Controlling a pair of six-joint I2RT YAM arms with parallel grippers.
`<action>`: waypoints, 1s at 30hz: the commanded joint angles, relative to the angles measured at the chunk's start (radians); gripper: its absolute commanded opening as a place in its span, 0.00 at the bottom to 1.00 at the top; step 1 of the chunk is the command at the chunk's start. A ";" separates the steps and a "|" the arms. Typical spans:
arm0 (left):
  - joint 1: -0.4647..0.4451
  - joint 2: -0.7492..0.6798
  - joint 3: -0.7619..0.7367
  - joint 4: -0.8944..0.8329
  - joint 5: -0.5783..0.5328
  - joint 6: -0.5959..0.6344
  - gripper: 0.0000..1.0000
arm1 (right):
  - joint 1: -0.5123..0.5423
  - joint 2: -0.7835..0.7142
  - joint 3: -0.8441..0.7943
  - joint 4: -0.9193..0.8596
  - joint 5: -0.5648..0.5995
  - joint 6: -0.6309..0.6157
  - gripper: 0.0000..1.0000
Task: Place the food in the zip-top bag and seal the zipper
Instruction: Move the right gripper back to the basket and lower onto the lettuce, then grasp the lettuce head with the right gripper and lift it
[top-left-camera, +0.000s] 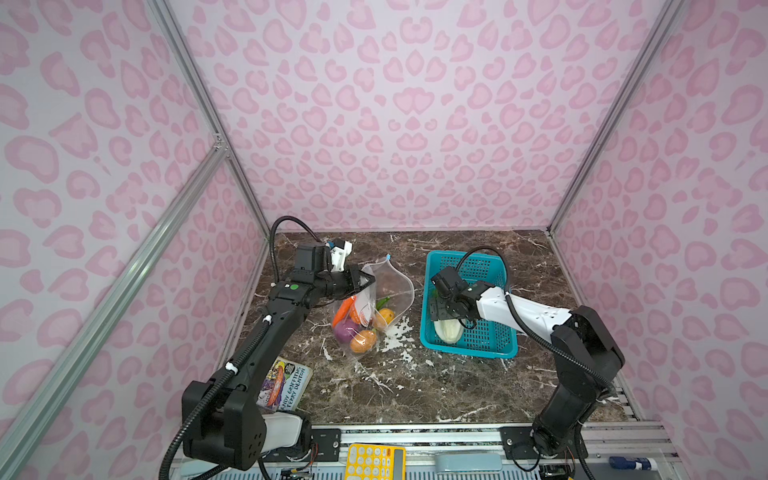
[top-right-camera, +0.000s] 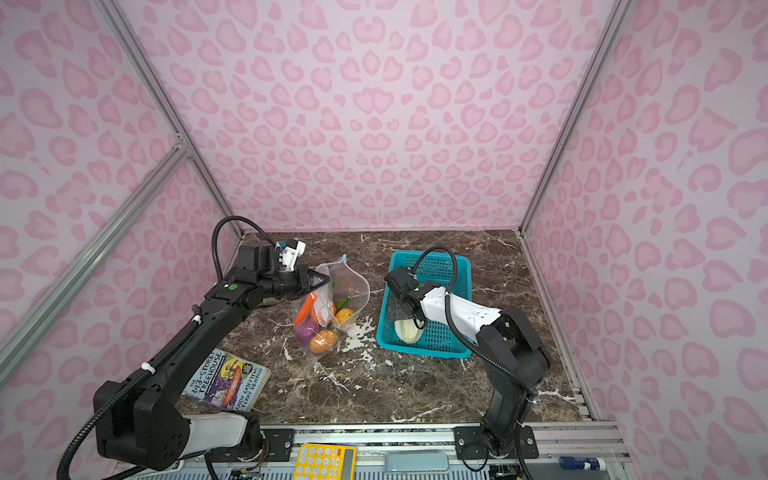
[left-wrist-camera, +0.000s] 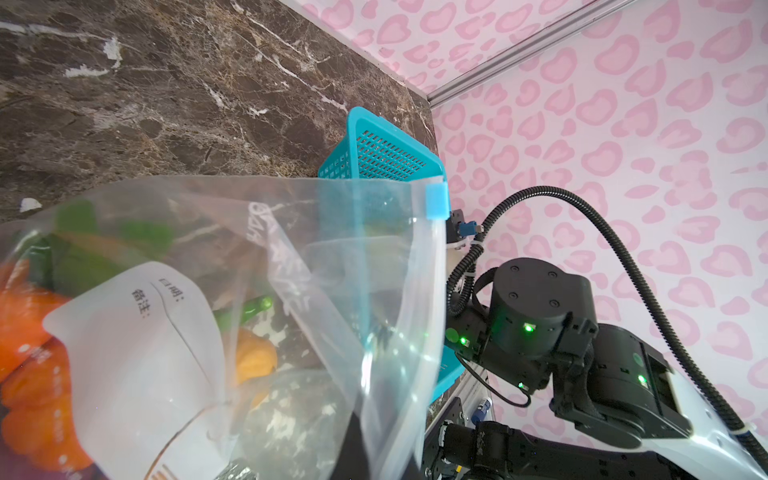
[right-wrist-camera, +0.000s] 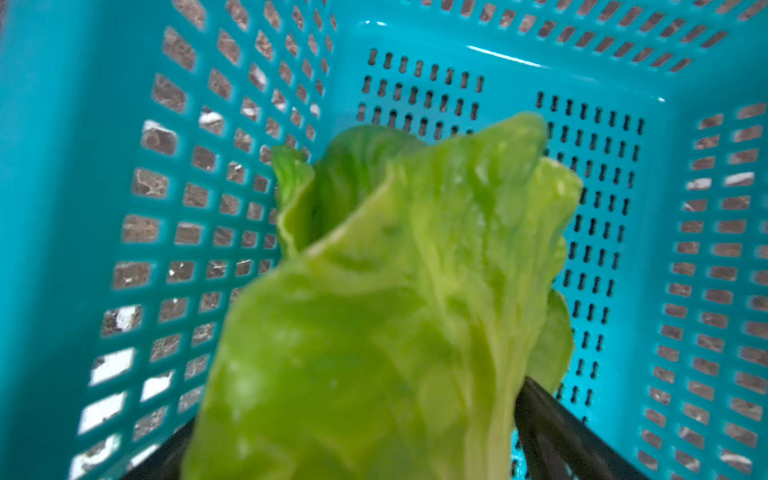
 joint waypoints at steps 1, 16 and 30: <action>0.000 -0.003 -0.001 0.023 0.004 0.006 0.03 | -0.016 0.012 -0.009 -0.009 0.014 0.012 0.99; -0.003 0.001 -0.002 0.023 0.002 0.006 0.03 | -0.081 0.058 -0.033 0.049 -0.093 0.001 0.99; -0.003 0.006 -0.001 0.021 0.000 0.007 0.03 | -0.119 0.069 -0.040 0.081 -0.139 -0.011 0.84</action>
